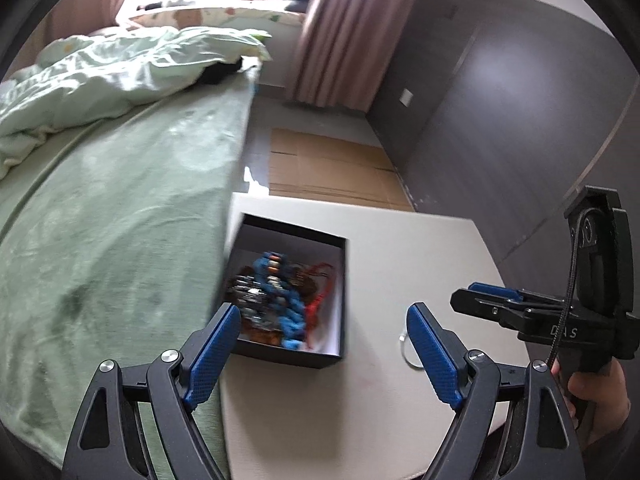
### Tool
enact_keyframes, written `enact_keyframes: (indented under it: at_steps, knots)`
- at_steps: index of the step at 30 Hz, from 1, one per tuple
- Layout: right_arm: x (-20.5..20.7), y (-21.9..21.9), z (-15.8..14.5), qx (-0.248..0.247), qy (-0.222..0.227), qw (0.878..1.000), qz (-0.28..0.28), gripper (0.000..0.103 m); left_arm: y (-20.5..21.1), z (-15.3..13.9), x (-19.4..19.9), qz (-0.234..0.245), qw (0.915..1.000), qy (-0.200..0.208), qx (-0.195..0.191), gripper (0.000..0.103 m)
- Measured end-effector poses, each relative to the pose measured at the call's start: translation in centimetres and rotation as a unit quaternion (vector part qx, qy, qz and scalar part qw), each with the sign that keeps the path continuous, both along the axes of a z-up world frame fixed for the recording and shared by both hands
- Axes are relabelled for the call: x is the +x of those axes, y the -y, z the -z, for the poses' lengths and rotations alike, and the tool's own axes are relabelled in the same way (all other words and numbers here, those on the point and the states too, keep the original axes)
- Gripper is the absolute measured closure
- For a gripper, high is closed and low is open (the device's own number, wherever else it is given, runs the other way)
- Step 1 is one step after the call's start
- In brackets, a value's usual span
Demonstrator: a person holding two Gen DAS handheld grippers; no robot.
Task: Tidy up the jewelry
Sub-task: 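Move the left gripper to the silver hoop earring on the table and grasp it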
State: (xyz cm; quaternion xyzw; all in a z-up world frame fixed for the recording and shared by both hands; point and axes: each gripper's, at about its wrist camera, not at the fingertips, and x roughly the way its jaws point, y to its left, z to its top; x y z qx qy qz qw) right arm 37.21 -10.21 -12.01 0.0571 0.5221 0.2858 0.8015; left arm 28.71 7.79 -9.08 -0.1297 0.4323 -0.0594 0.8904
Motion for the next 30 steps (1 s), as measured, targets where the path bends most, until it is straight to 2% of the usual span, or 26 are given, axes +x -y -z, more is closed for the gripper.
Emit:
enact_keyframes:
  at_steps: [7,12,21,24,26,28,30]
  knots:
    - [-1.1,4.3,1.2,-0.001,-0.006,0.999,0.044,0.041,4.0,0.5,0.1,0.05,0.9987,-0.003,0.013,0.017]
    - [-2.0,7.4,1.8,-0.006,-0.003,0.997,0.075,0.041,7.6,1.4,0.2,0.098,0.9945,-0.008,0.035,0.017]
    - [-4.3,11.0,3.5,-0.03,0.012,0.995,0.095,0.041,12.3,4.9,1.3,0.16,0.9843,-0.037,0.063,0.017]
    - [-4.7,11.8,4.1,-0.035,0.014,0.994,0.103,0.04,13.0,6.3,1.9,0.165,0.982,-0.053,0.076,0.017]
    - [-4.9,12.3,4.3,-0.041,0.016,0.993,0.11,0.033,13.2,7.1,2.3,0.163,0.9817,-0.064,0.074,0.017]
    - [-5.0,12.6,4.5,-0.035,0.017,0.993,0.113,0.02,13.5,7.7,2.6,0.159,0.9815,-0.07,0.08,0.017]
    - [-5.1,13.0,4.6,-0.026,0.015,0.993,0.114,0.019,13.9,8.4,3.0,0.155,0.9809,-0.077,0.087,0.017]
